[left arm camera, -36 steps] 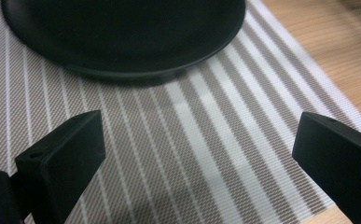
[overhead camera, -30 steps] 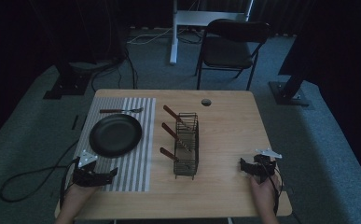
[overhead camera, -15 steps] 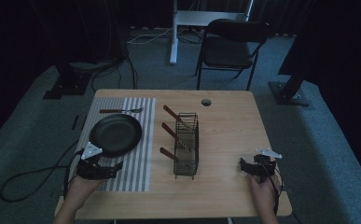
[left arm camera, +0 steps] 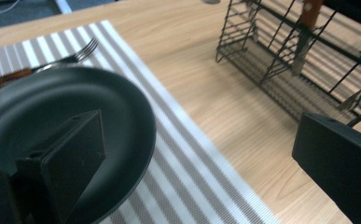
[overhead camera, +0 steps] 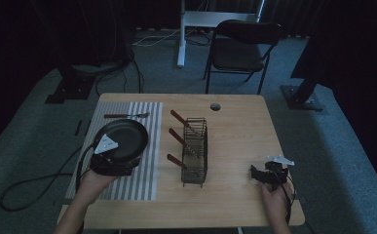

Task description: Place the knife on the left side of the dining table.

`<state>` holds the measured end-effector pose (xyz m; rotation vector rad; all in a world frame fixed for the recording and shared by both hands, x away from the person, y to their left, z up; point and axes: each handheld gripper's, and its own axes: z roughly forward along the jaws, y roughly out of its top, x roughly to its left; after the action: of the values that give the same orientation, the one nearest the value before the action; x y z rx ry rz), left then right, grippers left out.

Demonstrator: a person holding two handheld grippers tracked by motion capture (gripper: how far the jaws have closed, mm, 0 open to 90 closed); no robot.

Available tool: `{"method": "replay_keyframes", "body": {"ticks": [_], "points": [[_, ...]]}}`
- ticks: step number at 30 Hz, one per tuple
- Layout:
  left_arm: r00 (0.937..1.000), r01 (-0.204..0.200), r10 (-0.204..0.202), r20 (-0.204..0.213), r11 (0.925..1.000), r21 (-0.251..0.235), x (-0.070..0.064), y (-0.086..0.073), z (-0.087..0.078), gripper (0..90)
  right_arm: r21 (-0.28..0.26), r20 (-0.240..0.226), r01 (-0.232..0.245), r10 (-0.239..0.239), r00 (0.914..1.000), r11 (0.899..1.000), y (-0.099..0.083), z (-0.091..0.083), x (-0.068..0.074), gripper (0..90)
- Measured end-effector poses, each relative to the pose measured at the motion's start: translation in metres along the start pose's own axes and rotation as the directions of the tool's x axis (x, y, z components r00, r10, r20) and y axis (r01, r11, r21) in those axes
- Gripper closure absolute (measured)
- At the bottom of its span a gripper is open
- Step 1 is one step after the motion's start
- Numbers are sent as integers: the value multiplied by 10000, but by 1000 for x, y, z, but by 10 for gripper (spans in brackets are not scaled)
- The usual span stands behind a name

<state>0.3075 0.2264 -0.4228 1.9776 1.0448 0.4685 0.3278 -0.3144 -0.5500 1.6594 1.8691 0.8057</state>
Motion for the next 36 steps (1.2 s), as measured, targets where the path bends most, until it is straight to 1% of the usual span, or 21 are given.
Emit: {"method": "replay_keyframes", "body": {"ticks": [3, 7, 8, 12, 14, 16, 21, 24, 26, 27, 30, 32, 33, 36], "points": [[9999, -29, 30, 170, 10000, -61, -3, 7, 1, 33, 0, 1, 9, -9, 10000, 10000, 0, 0, 0, 119], [9997, -101, 105, 243, 9998, -144, -6, 16, 4, 41, 0, 2, 8, -8, 10000, 10000, 0, 0, 0, 119], [9997, -101, 105, 243, 9998, -144, -6, 16, 4, 41, 0, 2, 8, -8, 10000, 10000, 0, 0, 0, 119], [9989, -200, 206, 427, 9997, -150, -8, 25, 8, 41, 0, 0, 7, -7, 10000, 10000, 0, 0, 0, 119], [9983, -275, 286, 515, 9994, -218, -11, 33, 10, 41, 0, 0, -4, 4, 10000, 10000, 0, 0, 0, 119], [9980, -361, 373, 508, 9990, -252, -14, 39, 12, 41, 0, 0, 5, -5, 10000, 10000, 0, 0, 0, 119], [9964, -491, 508, 679, 9984, -266, -22, 50, 20, 41, 0, -1, 3, -3, 10000, 10000, 0, 0, 0, 120], [9951, -462, 489, 863, 9984, -330, -25, 55, 25, 41, 2, -3, -23, 23, 10000, 10000, 0, 0, 0, 119], [9927, -427, 467, 1115, 9984, -382, -26, 59, 27, 41, 2, -3, -7, 7, 10000, 10000, 0, 0, 0, 119], [9927, -387, 431, 1130, 9984, -405, -27, 61, 28, 41, -2, -2, -11, 11, 10000, 10000, 0, 0, 0, 119], [9913, -451, 493, 1221, 9983, -369, -30, 67, 32, 41, -4, 4, -10, 10, 10000, 10000, 0, 0, 0, 119], [9913, -451, 493, 1221, 9983, -369, -30, 67, 32, 41, 6, -3, -13, 13, 10000, 10000, 0, 0, 0, 119], [9900, -591, 616, 1267, 9980, -235, -35, 73, 38, 41, 9, -4, -8, 8, 10000, 10000, 0, 0, 0, 119], [9895, -639, 656, 1289, 9978, -174, -38, 77, 42, 41, -2, 2, 2, -2, 10000, 10000, 0, 0, 0, 119]]}}
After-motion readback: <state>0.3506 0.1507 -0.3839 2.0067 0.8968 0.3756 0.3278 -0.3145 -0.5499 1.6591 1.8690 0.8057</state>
